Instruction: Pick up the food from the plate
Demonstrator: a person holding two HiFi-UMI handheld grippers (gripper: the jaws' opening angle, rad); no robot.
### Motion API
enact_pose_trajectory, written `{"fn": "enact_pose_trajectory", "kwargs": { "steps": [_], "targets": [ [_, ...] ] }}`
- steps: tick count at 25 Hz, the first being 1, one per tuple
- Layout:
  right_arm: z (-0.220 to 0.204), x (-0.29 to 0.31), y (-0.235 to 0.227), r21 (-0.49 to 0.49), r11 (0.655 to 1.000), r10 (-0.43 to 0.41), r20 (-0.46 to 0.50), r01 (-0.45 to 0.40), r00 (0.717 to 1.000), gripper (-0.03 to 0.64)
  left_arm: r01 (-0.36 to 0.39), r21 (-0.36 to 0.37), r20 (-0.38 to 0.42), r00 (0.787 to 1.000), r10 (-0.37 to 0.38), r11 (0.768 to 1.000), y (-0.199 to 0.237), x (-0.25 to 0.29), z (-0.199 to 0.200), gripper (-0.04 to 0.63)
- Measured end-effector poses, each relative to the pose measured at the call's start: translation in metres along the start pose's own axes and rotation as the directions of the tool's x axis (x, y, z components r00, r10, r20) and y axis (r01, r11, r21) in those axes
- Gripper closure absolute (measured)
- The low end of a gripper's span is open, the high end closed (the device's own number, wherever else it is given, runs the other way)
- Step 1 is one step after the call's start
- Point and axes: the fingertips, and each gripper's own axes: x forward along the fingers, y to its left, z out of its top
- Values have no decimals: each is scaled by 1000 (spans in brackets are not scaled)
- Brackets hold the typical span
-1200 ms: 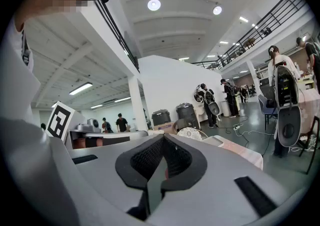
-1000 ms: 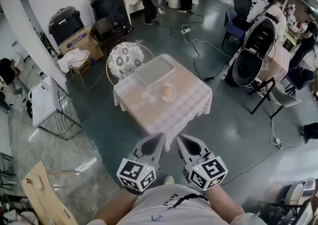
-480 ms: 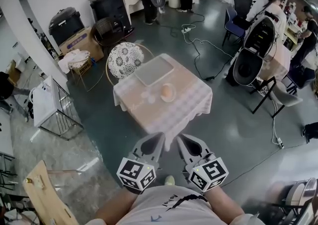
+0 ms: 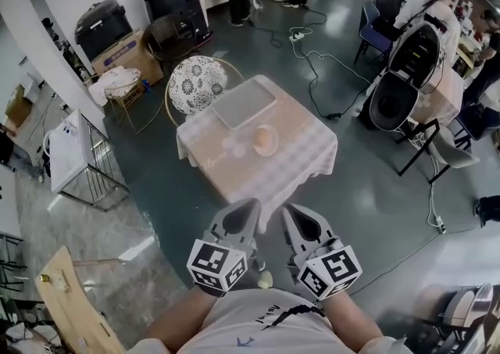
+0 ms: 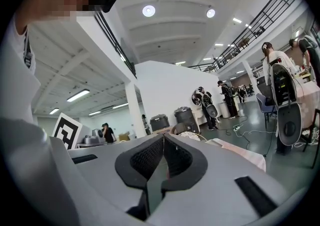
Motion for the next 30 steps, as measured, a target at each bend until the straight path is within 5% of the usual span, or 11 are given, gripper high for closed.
{"fn": "enact_pose_trajectory", "kwargs": {
  "steps": [30],
  "targets": [
    [-12, 184, -151, 47, 994, -96, -123, 103, 988, 603, -59, -20, -132, 990, 56, 998, 146, 194, -41, 591]
  ]
}}
